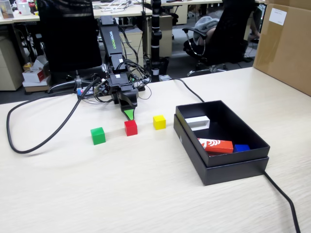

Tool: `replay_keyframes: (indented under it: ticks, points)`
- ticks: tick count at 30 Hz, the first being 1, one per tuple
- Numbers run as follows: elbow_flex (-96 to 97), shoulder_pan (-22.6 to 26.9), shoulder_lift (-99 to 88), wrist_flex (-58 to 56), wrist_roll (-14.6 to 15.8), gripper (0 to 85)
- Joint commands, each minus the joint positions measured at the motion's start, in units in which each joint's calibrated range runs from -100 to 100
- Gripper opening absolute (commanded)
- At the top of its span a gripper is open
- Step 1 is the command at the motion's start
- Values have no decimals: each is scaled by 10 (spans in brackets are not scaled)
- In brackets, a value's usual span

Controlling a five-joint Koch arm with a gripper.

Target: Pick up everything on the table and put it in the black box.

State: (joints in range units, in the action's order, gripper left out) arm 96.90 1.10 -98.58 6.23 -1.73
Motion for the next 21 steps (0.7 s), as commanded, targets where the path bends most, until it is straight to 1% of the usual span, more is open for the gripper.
replay_keyframes:
  ticks: [1,7,10,13,17,21]
  points:
    - [7,0,9,-11,0,492]
    - [7,0,10,-11,0,491]
    - [7,0,9,-11,1,473]
    - [6,-2,6,-15,10,473]
    - [-12,-4,3,-64,21,473]
    - [-62,-6,-4,-152,32,475]
